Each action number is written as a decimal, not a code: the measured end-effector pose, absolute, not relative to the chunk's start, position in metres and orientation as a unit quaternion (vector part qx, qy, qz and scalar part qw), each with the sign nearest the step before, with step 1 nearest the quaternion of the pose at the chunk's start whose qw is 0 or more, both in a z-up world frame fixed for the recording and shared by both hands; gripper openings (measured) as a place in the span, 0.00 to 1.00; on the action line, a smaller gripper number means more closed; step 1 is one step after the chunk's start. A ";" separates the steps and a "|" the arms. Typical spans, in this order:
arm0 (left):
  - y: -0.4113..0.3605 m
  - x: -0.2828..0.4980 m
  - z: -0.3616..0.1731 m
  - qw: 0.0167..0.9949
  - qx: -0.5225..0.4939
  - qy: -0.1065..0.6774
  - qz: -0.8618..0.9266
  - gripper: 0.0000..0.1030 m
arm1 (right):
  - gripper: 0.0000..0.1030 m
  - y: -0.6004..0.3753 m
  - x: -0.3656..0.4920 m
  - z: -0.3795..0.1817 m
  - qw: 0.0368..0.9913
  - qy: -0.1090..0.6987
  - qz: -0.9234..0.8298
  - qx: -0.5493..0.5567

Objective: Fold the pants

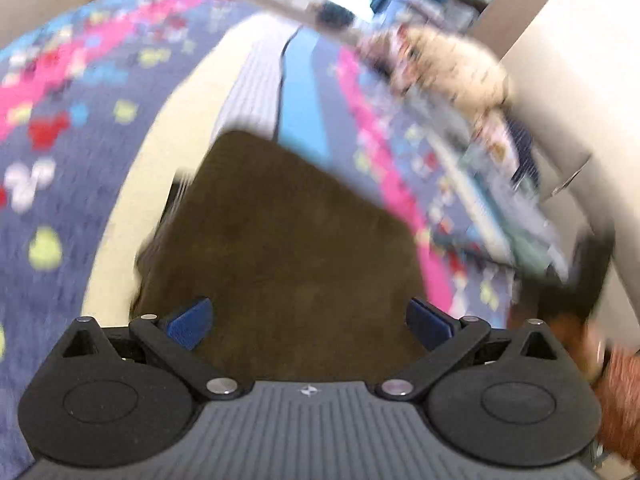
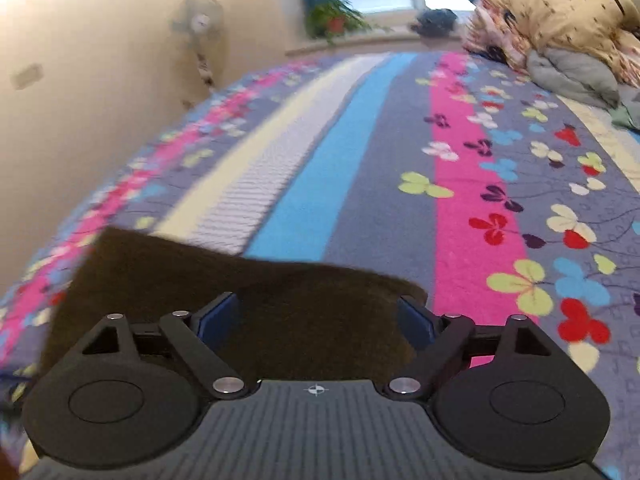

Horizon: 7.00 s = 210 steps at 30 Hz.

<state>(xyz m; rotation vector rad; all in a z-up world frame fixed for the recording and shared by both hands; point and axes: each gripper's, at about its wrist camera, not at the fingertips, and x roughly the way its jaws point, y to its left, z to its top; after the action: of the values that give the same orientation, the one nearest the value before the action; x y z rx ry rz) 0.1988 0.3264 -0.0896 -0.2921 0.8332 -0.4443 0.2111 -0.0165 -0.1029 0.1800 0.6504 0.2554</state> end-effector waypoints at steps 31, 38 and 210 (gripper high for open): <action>0.293 0.346 -0.059 0.898 -0.163 0.388 -0.132 1.00 | 0.97 0.023 0.107 -0.179 0.938 0.312 0.150 0.035; 0.252 0.350 -0.088 0.877 -0.105 0.435 -0.173 1.00 | 0.99 0.021 0.109 -0.183 0.935 0.321 0.142 0.055; -0.011 0.017 -0.031 0.919 0.107 0.365 -0.107 1.00 | 0.99 -0.178 -0.076 -0.050 0.945 0.301 -0.093 0.087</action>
<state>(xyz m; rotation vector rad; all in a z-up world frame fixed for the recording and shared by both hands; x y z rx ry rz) 0.0167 -0.0106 -0.0311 0.2207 0.7496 -0.2199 -0.0761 -0.1779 -0.0502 0.1769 0.6142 -0.1903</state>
